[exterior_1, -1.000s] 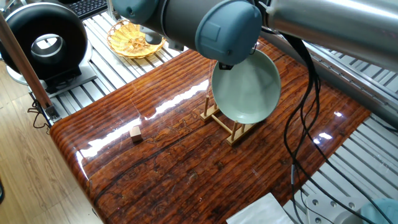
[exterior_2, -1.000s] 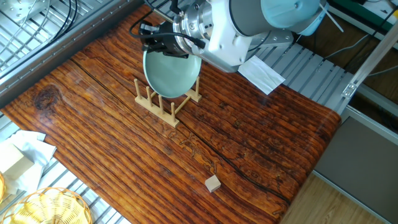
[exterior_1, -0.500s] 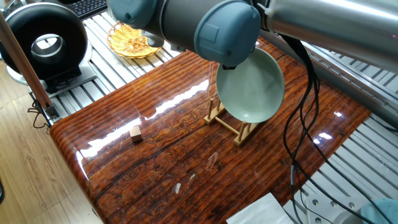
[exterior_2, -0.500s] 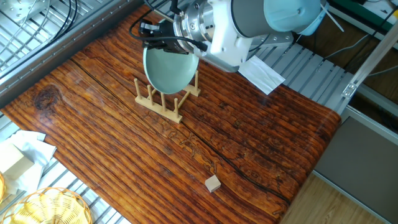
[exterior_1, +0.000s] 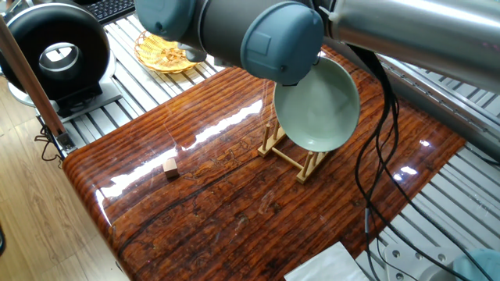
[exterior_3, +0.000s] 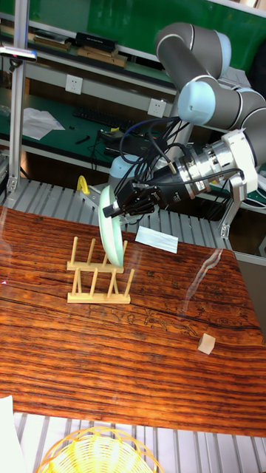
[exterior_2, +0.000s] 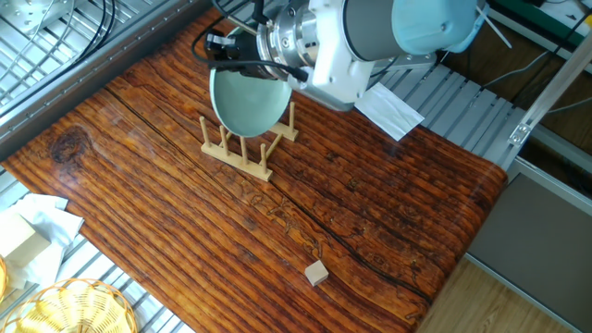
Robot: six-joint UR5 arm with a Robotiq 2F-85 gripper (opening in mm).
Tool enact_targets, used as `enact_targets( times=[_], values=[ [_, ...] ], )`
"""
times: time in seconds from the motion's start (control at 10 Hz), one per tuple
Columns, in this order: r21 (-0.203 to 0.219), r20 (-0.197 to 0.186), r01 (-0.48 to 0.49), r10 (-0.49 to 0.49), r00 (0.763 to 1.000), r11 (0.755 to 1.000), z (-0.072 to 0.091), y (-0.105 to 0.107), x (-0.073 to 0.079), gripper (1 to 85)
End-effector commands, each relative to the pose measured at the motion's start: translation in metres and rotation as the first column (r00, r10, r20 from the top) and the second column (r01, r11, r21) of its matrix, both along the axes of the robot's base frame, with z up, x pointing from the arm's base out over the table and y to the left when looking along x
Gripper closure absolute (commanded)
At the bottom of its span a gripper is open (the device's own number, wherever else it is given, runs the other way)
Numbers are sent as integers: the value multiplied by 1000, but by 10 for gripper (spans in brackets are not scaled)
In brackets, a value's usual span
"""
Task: Put the dish on the dish rack
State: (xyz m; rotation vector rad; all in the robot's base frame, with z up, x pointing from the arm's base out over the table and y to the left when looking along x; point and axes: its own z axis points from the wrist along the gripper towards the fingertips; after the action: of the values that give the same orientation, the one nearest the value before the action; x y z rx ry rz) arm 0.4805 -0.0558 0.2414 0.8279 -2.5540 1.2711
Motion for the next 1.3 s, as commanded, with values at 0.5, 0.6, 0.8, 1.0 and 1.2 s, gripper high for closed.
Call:
enact_targets(
  times=[0.5, 0.6, 0.8, 1.0, 1.2],
  values=[
    [-18, 16, -14, 14, 1000, 1000, 0, 1, 7, 847],
    [-18, 25, -19, 19, 1000, 1000, -1, 1, 10, 847],
    [-33, 37, -28, 29, 999, 999, 0, -1, 15, 847],
    [-34, 46, -37, 38, 998, 999, 2, -1, 21, 847],
    [-52, 55, -50, 53, 997, 997, 7, -2, 25, 847]
  ],
)
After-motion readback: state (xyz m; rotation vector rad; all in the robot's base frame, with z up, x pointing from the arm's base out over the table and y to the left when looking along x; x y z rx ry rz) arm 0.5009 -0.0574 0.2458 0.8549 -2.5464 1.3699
